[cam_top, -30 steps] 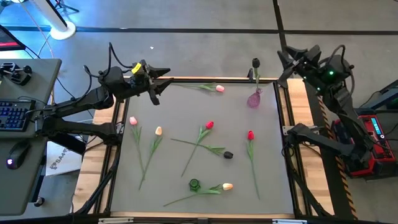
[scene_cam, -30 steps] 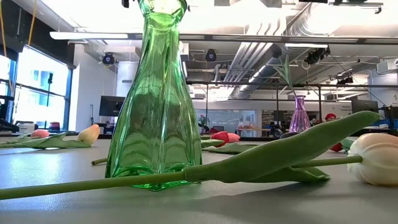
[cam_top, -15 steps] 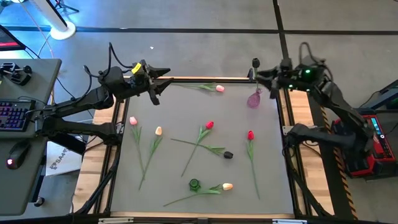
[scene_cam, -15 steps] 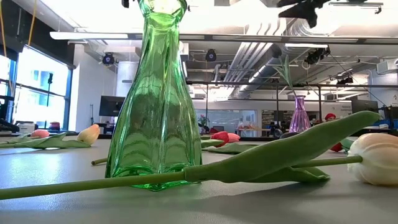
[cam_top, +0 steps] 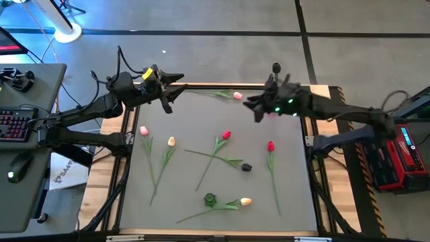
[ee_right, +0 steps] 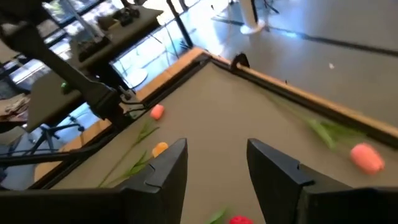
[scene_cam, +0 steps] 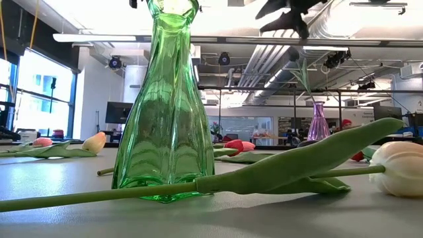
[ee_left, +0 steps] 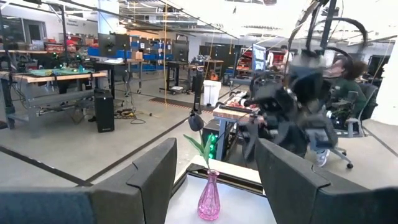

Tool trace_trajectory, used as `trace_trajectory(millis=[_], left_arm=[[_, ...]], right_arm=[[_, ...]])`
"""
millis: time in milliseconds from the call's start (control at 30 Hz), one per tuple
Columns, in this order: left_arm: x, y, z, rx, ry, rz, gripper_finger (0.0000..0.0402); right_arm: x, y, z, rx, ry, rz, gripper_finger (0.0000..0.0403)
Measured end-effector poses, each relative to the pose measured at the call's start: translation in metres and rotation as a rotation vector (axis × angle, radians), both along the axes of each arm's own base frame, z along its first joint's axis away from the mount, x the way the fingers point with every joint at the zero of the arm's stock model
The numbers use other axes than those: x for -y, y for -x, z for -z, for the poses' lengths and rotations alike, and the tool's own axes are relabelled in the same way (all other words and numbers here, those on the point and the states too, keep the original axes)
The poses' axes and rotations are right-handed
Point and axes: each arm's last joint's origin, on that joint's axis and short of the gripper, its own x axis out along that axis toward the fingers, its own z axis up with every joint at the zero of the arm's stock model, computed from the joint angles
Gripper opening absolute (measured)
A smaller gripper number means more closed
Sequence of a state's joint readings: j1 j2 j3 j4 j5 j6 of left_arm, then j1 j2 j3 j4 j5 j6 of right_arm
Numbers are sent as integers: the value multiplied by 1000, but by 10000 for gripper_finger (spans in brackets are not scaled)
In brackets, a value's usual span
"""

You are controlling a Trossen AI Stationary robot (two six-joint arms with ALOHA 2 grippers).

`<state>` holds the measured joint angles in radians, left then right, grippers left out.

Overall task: Sort flowers into vase by color
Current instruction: Put the black flower into the violet vase

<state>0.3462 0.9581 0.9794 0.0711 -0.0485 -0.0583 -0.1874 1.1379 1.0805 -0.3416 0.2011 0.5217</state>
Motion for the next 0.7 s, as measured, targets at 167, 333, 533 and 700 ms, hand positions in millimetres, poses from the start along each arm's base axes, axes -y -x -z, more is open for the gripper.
trace_trajectory(millis=[167, 333, 533, 700], left_arm=[[0, 0, 0, 0, 0, 0, 206], [0, 0, 0, 0, 0, 0, 206], [0, 0, 0, 0, 0, 0, 206], [0, 0, 0, 0, 0, 0, 206]], right_arm=[[-20, -26, 19, -15, -76, 68, 153], [-40, -44, 37, -6, -175, 162, 153], [-65, -65, 67, 32, -372, 319, 153], [-85, -84, 101, 57, -580, 428, 153]])
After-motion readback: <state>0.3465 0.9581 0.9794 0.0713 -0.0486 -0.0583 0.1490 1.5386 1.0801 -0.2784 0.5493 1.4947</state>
